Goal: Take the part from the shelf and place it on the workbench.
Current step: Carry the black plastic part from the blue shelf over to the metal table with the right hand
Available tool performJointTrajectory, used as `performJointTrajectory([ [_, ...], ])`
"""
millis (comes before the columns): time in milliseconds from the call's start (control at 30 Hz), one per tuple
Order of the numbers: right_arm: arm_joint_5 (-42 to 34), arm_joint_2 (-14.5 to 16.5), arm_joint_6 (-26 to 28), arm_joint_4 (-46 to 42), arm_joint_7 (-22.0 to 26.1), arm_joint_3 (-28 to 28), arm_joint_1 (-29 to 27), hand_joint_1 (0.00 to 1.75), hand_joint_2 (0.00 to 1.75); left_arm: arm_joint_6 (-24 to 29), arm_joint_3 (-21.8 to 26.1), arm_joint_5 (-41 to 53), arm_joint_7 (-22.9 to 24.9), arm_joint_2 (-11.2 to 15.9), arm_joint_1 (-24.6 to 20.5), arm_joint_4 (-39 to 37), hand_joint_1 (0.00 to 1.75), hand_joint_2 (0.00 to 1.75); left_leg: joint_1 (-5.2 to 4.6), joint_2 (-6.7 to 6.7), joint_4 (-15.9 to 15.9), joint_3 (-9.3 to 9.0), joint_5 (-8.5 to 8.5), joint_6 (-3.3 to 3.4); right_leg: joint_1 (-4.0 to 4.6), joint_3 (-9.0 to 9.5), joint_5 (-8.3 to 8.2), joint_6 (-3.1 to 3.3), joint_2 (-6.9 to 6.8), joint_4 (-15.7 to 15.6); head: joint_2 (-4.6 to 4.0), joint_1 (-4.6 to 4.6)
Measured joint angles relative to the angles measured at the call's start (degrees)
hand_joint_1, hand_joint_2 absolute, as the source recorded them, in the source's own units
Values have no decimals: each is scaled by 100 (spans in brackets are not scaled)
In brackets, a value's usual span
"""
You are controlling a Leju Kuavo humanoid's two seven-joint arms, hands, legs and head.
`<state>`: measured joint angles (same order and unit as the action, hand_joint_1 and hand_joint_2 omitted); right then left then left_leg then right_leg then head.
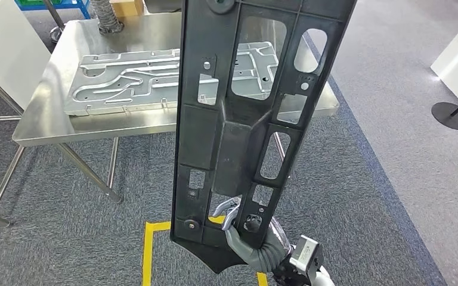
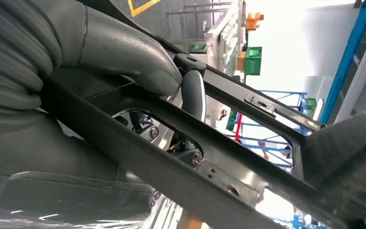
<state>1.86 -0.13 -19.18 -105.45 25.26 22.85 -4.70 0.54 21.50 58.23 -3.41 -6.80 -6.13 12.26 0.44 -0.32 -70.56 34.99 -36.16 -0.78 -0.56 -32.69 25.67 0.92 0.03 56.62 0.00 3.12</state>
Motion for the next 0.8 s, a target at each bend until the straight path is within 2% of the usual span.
performJointTrajectory([
  [33, 0, -1, 2, 1, -2, -1, -5, 175, 175, -1, 2, -1, -4, 3, -13, 0, 0, 175, 1, 0, -293, 202, -40, -7, 4, 39, 35, 3, -1, 1, 0, 0],
  [67, 0, -1, 5, 1, -4, -1, -9, 175, 175, -2, 3, 0, -8, 6, -26, 0, 0, 175, 1, 1, -377, 306, 48, -8, 6, 86, 73, 3, 0, 1, 0, 0],
  [100, 0, -1, 9, 2, -6, -1, -12, 175, 175, -4, 3, 2, -5, 8, -35, 0, 0, 175, 1, 2, -240, 302, 249, -1, 7, 144, 114, -1, 7, 2, 0, 0],
  [167, 0, -1, 19, 1, -6, -1, -14, 175, 175, -4, 2, 4, 4, 8, -24, 0, 0, 175, 0, 2, 500, 52, 811, 30, 7, 276, 207, -23, 25, 6, 0, 1],
  [200, -1, -1, 24, 1, -5, -1, -13, 175, 175, -5, 1, 5, 9, 9, -15, -1, 0, 175, -12, 1, 835, -73, 992, 45, 14, 322, 250, -45, 33, 10, 0, 0],
  [233, 0, 0, 26, 0, -5, -1, -11, 175, 175, -7, 1, 5, 12, 10, -11, -2, 0, 175, -22, -1, 1071, -164, 1072, 71, 20, 339, 281, -76, 38, 17, 0, 0],
  [300, 2, 0, 30, 0, -5, -1, -9, 175, 175, -9, 0, 5, 18, 11, -6, -4, 0, 175, -40, -10, 1207, -201, 1031, 121, 33, 325, 307, -141, 37, 17, 0, -1],
  [367, 4, 1, 30, -2, -8, -1, -9, 175, 175, -9, -1, 5, 21, 8, -8, -3, 0, 175, -16, -20, 1266, -229, 1013, 183, 34, 313, 351, -206, 31, 45, 0, -1],
  [400, 4, 1, 30, -5, -8, -1, -4, 175, 175, -9, -3, 7, 21, 5, -10, -3, 0, 175, -5, -19, 1288, -257, 1005, 216, 33, 262, 416, -239, 28, 164, 0, -1],
  [433, 4, 1, 30, -9, -7, -1, 0, 175, 175, -9, -4, 9, 22, 2, -12, -3, 0, 175, 6, -15, 1309, -290, 994, 247, 27, 131, 528, -270, 26, 419, 0, -1],
  [467, 4, 1, 29, -11, -7, -1, 0, 175, 175, -9, -5, 12, 23, 2, -11, -3, 0, 175, 4, -8, 1315, -314, 974, 271, 18, -80, 664, -294, 23, 796, 0, -2],
  [500, 4, 0, 27, -14, -7, -1, -2, 175, 175, -10, -7, 15, 24, 2, -9, -3, 0, 175, 1, -3, 1314, -333, 950, 290, 14, -345, 796, -313, 22, 1222, 0, -2],
  [533, 4, -1, 25, -14, -7, -1, -10, 175, 175, -10, -8, 18, 24, 2, -7, -2, 0, 175, -2, -2, 1313, -355, 925, 299, 9, -590, 863, -324, 22, 1575, 0, -2],
  [567, 4, -1, 22, -14, -8, -1, -19, 175, 175, -10, -11, 20, 24, 3, -4, -2, 0, 175, -4, -6, 1313, -386, 896, 301, 8, -751, 820, -326, 22, 1746, 0, -2],
  [600, 4, -1, 21, -14, -8, -2, -23, 175, 175, -8, -14, 26, 25, 3, -1, -3, 0, 175, -7, -14, 1312, -432, 861, 299, 9, -793, 649, -316, 22, 1676, 0, -2],
  [667, 4, -1, 25, -15, -7, -6, -25, 175, 175, -2, -21, 48, 31, 1, 2, -3, 0, 175, -13, -27, 1315, -546, 776, 283, 24, -583, 108, -253, 22, 970, 0, -2],
  [700, 5, -1, 28, -16, -7, -9, -25, 175, 175, 0, -23, 58, 36, -2, 2, -4, 0, 175, -26, -31, 1311, -592, 730, 262, 45, -436, -85, -210, 20, 595, 0, -2],
  [733, 5, -1, 32, -20, -5, -12, -25, 175, 175, 0, -25, 67, 42, -4, -2, -4, 0, 175, -33, -32, 1309, -619, 692, 237, 65, -326, -175, -172, 16, 326, 0, -2],
  [800, 7, -1, 34, -29, -5, -17, -27, 175, 175, -9, -26, 75, 55, -8, -20, -4, 0, 175, -39, -25, 1320, -640, 642, 177, 99, -250, -128, -114, 20, 173, 0, -2],
])
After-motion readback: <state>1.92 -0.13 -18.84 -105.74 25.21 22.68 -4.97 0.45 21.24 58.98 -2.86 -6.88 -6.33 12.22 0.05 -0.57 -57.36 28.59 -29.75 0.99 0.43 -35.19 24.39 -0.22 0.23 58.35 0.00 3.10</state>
